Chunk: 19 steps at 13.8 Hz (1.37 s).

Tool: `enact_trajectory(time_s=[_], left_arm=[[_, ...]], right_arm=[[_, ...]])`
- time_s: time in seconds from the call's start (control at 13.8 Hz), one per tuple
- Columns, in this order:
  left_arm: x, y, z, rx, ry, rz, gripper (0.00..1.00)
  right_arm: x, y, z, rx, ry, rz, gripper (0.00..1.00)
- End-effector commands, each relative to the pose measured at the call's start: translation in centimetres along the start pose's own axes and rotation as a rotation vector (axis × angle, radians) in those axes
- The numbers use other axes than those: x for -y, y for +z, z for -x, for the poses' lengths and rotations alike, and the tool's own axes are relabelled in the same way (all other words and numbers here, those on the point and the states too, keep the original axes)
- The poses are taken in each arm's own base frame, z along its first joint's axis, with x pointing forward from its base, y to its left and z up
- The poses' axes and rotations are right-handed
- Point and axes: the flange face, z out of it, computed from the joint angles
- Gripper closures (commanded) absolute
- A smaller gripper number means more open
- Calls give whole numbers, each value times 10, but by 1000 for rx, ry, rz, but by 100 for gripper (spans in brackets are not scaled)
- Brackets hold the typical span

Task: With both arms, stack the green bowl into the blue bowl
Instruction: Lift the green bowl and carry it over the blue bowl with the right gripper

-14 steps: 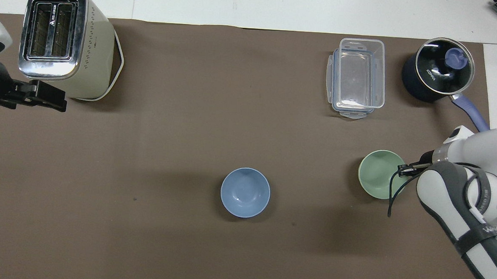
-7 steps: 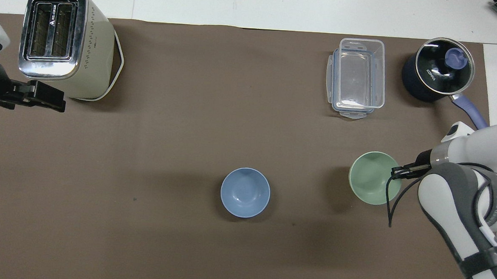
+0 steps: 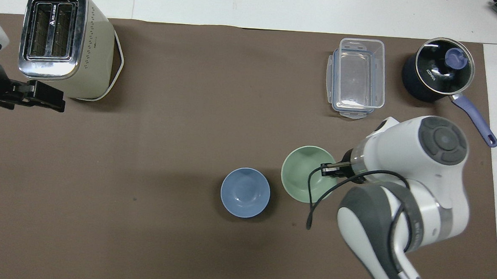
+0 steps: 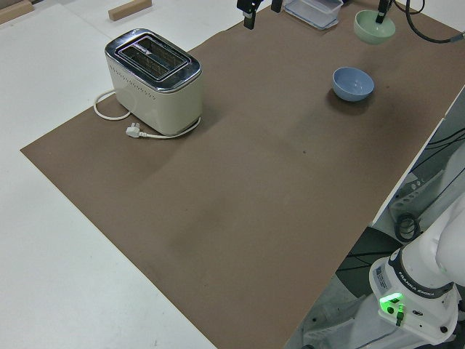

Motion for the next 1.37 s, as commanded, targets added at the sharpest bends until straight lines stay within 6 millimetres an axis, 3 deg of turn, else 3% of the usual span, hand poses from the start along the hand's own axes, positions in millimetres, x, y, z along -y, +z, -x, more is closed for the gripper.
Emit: enact_trajectory(time_s=[0.0, 0.14, 0.58, 1.3], left_arm=[[1, -5, 5, 5, -13, -18, 0], [1, -5, 5, 5, -11, -18, 0], [1, -5, 5, 5, -13, -18, 0], [1, -5, 5, 5, -13, -18, 0]], right_arm=[[45, 8, 1, 15, 33, 0, 100], [76, 23, 3, 10, 75, -1, 100], [112, 64, 8, 61, 283, -37, 100], [101, 86, 34, 133, 306, -61, 100]])
